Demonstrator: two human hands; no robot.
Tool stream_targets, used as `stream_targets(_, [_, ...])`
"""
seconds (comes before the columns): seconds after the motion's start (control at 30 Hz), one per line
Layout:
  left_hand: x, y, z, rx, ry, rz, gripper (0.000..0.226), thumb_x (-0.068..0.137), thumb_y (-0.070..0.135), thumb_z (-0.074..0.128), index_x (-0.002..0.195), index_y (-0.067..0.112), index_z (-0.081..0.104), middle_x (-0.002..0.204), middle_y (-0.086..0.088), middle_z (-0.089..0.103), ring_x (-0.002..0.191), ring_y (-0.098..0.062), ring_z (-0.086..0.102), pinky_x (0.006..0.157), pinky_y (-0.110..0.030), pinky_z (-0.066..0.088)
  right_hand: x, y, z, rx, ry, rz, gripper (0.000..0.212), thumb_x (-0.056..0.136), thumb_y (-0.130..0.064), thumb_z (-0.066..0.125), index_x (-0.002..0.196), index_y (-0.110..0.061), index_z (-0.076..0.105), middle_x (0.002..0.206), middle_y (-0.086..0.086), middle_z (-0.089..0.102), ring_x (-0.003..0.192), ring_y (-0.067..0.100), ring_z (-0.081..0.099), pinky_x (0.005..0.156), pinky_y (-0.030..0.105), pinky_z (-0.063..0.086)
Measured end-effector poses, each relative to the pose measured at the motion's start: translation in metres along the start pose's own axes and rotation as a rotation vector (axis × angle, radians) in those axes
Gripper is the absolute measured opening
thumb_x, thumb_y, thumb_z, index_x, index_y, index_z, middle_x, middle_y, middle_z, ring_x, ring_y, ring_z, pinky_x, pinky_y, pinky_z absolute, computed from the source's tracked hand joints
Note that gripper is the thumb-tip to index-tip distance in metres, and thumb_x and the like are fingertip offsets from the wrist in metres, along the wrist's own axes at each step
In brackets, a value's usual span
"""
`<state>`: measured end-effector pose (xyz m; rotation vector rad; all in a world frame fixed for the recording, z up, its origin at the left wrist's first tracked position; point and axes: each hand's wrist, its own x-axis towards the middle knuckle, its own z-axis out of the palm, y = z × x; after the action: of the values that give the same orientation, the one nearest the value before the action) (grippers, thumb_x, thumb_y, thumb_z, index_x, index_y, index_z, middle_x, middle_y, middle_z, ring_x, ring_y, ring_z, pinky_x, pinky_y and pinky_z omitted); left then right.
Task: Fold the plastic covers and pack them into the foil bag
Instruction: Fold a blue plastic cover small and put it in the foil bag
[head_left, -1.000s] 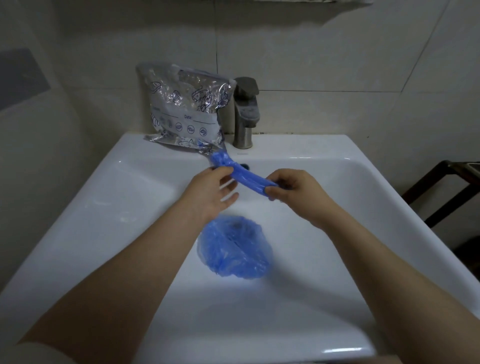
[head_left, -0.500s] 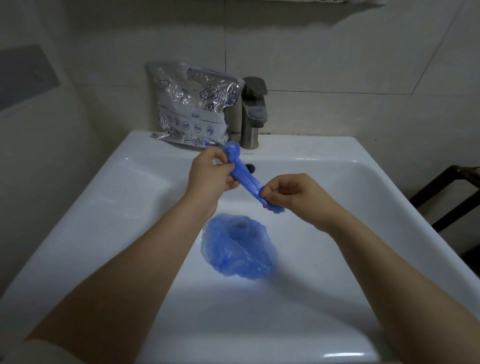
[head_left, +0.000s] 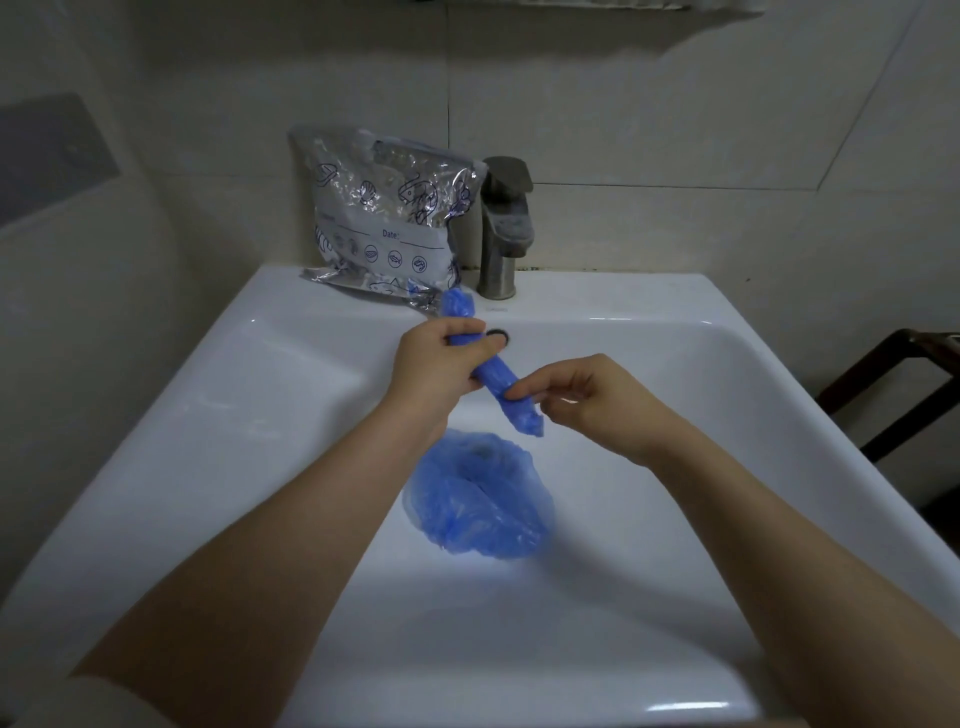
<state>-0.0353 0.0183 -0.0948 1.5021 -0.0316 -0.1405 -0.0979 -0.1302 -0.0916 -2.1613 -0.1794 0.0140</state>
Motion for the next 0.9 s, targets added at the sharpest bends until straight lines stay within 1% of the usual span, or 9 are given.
stream_targets(0.07, [0.001, -0.001, 0.0, 0.014, -0.004, 0.014, 0.021, 0.081, 0.0, 0.068, 0.098, 0.012, 0.061, 0.098, -0.008, 0.061, 0.082, -0.018, 0.065, 0.062, -0.018, 0.056, 0.002, 0.002, 0.001, -0.024, -0.001, -0.008, 0.028, 0.084, 0.002, 0.06, 0.09, -0.022, 0.071, 0.084, -0.012, 0.068, 0.075, -0.005, 0.063, 0.073, 0.005, 0.046])
stream_targets(0.17, [0.0, -0.002, 0.0, 0.019, -0.048, 0.023, 0.025, 0.082, -0.005, 0.064, 0.097, 0.015, 0.06, 0.102, -0.007, 0.06, 0.084, -0.02, 0.066, 0.069, -0.022, 0.057, 0.003, 0.004, 0.003, 0.112, 0.055, 0.036, 0.006, 0.084, -0.012, 0.067, 0.085, -0.013, 0.073, 0.08, -0.003, 0.073, 0.076, 0.004, 0.066, 0.073, 0.008, 0.049])
stream_targets(0.33, [-0.005, -0.001, 0.005, 0.06, -0.114, 0.071, 0.028, 0.083, -0.005, 0.063, 0.1, 0.018, 0.061, 0.119, -0.008, 0.057, 0.092, -0.02, 0.065, 0.072, -0.023, 0.058, 0.007, 0.009, 0.004, 0.26, 0.135, 0.187, 0.019, 0.089, -0.019, 0.061, 0.075, -0.008, 0.067, 0.068, 0.004, 0.067, 0.07, 0.013, 0.061, 0.082, 0.029, 0.053])
stream_targets(0.43, [-0.01, -0.002, 0.009, 0.09, -0.207, 0.053, 0.027, 0.086, -0.005, 0.06, 0.107, 0.012, 0.06, 0.117, -0.01, 0.056, 0.088, -0.019, 0.065, 0.07, -0.022, 0.058, 0.009, 0.012, 0.004, 0.268, 0.146, 0.253, 0.023, 0.088, -0.019, 0.063, 0.081, 0.003, 0.065, 0.064, 0.005, 0.059, 0.059, 0.008, 0.055, 0.068, 0.021, 0.053])
stream_targets(0.53, [-0.013, -0.002, 0.012, 0.049, -0.259, -0.003, 0.02, 0.089, 0.004, 0.06, 0.107, 0.012, 0.061, 0.115, -0.013, 0.061, 0.088, -0.021, 0.066, 0.07, -0.023, 0.058, 0.01, 0.015, 0.003, 0.235, 0.156, 0.281, 0.022, 0.085, -0.019, 0.066, 0.077, 0.002, 0.064, 0.059, 0.003, 0.054, 0.052, 0.006, 0.048, 0.054, 0.012, 0.048])
stream_targets(0.63, [-0.013, -0.005, 0.012, 0.064, -0.304, -0.009, 0.023, 0.084, 0.006, 0.066, 0.105, 0.014, 0.06, 0.114, -0.009, 0.06, 0.084, -0.017, 0.067, 0.069, -0.023, 0.058, 0.01, 0.015, 0.001, 0.109, 0.17, 0.202, 0.022, 0.082, -0.02, 0.068, 0.07, -0.002, 0.065, 0.057, -0.001, 0.061, 0.051, 0.003, 0.05, 0.052, 0.012, 0.043])
stream_targets(0.77, [-0.011, -0.006, 0.009, -0.004, -0.338, -0.073, 0.024, 0.084, -0.003, 0.062, 0.099, 0.016, 0.06, 0.105, -0.01, 0.063, 0.074, -0.014, 0.067, 0.067, -0.021, 0.057, 0.009, 0.011, 0.007, -0.148, 0.196, 0.036, 0.017, 0.08, -0.02, 0.07, 0.074, -0.006, 0.064, 0.066, 0.002, 0.066, 0.055, 0.005, 0.05, 0.056, 0.018, 0.041])
stream_targets(0.83, [-0.007, -0.003, 0.007, -0.154, -0.341, -0.138, 0.023, 0.087, -0.006, 0.055, 0.101, 0.012, 0.059, 0.096, -0.009, 0.065, 0.068, -0.014, 0.069, 0.066, -0.022, 0.058, 0.008, 0.009, 0.007, -0.097, 0.251, -0.092, 0.018, 0.075, -0.017, 0.075, 0.081, -0.017, 0.058, 0.073, 0.002, 0.062, 0.06, 0.008, 0.051, 0.059, 0.017, 0.043])
stream_targets(0.9, [-0.003, 0.0, 0.004, -0.26, -0.316, -0.182, 0.024, 0.089, -0.008, 0.05, 0.103, 0.009, 0.059, 0.094, -0.009, 0.065, 0.073, -0.017, 0.068, 0.064, -0.022, 0.058, 0.007, 0.01, 0.001, -0.072, 0.252, -0.227, 0.033, 0.073, -0.016, 0.077, 0.092, -0.028, 0.052, 0.089, -0.004, 0.057, 0.074, 0.005, 0.055, 0.068, 0.016, 0.047])
